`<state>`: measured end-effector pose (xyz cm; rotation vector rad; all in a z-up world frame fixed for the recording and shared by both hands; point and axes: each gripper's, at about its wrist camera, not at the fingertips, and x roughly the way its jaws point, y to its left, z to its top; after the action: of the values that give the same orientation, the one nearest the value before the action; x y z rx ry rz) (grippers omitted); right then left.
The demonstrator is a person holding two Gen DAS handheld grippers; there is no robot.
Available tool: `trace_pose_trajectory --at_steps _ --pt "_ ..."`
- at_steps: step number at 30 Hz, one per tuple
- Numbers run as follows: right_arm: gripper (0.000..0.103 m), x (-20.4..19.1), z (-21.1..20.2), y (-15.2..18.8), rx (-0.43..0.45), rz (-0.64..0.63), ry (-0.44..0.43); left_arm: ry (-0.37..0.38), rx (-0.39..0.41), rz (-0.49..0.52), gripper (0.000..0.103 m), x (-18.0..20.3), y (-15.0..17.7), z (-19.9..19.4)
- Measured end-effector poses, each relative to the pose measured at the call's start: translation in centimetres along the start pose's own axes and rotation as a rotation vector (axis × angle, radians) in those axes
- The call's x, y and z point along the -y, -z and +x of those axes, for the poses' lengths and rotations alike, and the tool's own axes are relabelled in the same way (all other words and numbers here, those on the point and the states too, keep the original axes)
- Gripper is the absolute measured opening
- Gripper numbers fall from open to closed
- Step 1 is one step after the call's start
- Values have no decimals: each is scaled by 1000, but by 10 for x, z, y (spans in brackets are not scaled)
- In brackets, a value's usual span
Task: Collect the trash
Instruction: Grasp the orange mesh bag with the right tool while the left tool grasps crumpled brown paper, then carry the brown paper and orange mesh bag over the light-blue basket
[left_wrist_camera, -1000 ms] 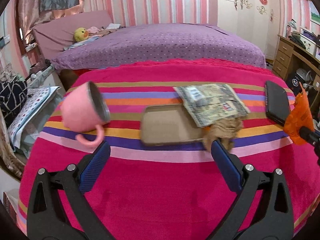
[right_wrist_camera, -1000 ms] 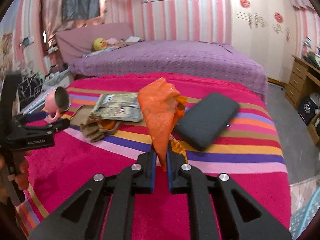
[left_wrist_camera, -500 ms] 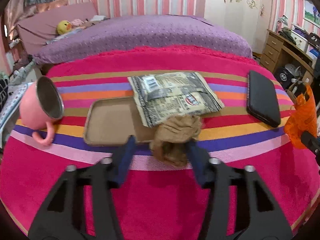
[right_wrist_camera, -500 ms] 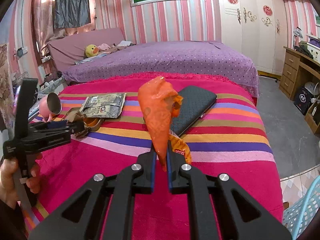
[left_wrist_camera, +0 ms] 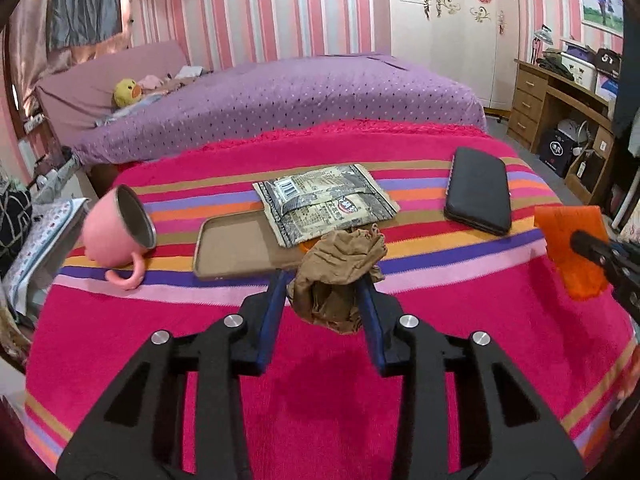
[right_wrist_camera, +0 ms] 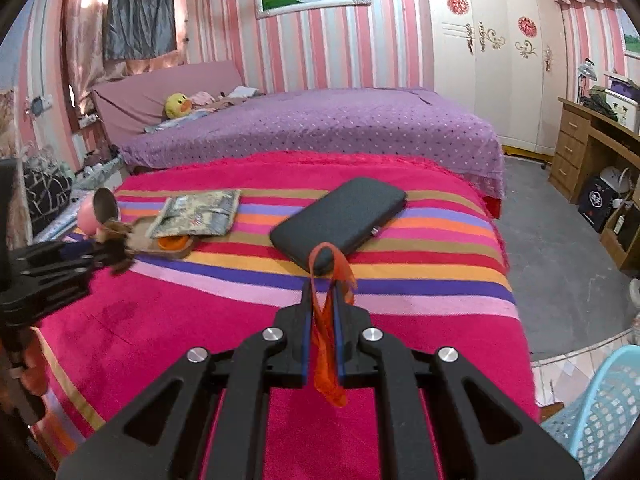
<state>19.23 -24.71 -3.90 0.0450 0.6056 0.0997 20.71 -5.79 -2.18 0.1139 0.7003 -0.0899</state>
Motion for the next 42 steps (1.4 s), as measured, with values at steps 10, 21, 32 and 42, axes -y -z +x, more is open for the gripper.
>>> trace_pose_trajectory --at_steps 10,21,32,42 --pt "9 31 -36 -1 60 54 30 -3 2 -17 35 0 1 -17" --pt "9 56 -88 18 92 36 61 31 68 -15 35 39 0 -49" --pt "9 127 -144 29 158 68 110 68 81 13 35 123 7 -75" --pt "9 213 -182 65 123 74 248 174 65 78 35 246 24 -80"
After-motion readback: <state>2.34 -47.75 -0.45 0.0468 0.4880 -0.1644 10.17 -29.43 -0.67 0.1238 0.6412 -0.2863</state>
